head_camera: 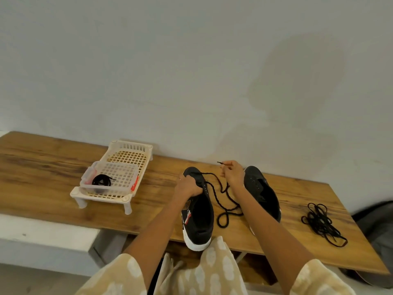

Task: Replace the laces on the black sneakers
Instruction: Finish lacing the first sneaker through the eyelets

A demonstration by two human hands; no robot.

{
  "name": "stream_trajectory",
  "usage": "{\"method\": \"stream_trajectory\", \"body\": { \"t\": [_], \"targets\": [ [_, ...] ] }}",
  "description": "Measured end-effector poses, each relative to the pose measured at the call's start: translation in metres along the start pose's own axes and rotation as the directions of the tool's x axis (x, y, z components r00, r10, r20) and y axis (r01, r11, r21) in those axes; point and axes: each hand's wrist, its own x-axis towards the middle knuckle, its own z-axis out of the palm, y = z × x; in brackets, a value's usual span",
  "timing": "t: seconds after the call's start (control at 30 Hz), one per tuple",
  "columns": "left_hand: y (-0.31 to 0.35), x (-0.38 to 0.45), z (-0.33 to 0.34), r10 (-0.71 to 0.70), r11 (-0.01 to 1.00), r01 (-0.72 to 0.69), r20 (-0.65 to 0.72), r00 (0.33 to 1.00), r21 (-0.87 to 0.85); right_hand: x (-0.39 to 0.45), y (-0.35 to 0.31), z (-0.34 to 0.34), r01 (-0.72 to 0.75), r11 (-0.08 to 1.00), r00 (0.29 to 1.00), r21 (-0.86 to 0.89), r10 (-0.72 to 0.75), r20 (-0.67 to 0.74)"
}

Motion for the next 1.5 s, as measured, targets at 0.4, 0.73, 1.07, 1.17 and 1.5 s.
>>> {"method": "stream_trajectory", "body": {
  "t": [0.4, 0.73, 1.07, 1.17, 1.5],
  "targets": [
    [-0.044, -0.006, -0.027, -0.104, 0.609, 0.18, 0.147, 0.984, -0.772, -0.028, -0.009, 0.041, 0.186, 0.966, 0.893, -0.177, -0.091, 0.442],
    [-0.065, -0.01, -0.017, 0.029, 0.417, 0.169, 0.199, 0.979, -0.893, -0.035, 0.012, 0.075, 0.186, 0.948, 0.923, -0.258, -0.079, 0.375],
    [-0.074, -0.003, -0.01, 0.076, 0.436, 0.161, 0.214, 0.974, -0.886, -0.034, 0.018, 0.08, -0.125, 0.992, 0.927, 0.018, 0.11, 0.359],
    [-0.072, -0.001, -0.01, 0.092, 0.479, 0.134, 0.201, 0.975, -0.868, -0.032, 0.019, 0.082, -0.111, 0.994, 0.926, 0.003, 0.103, 0.364],
    [-0.069, -0.006, 0.0, 0.07, 0.493, 0.025, 0.068, 0.995, -0.869, -0.028, 0.019, 0.079, -0.107, 0.994, 0.911, -0.022, 0.107, 0.399]
  ]
}}
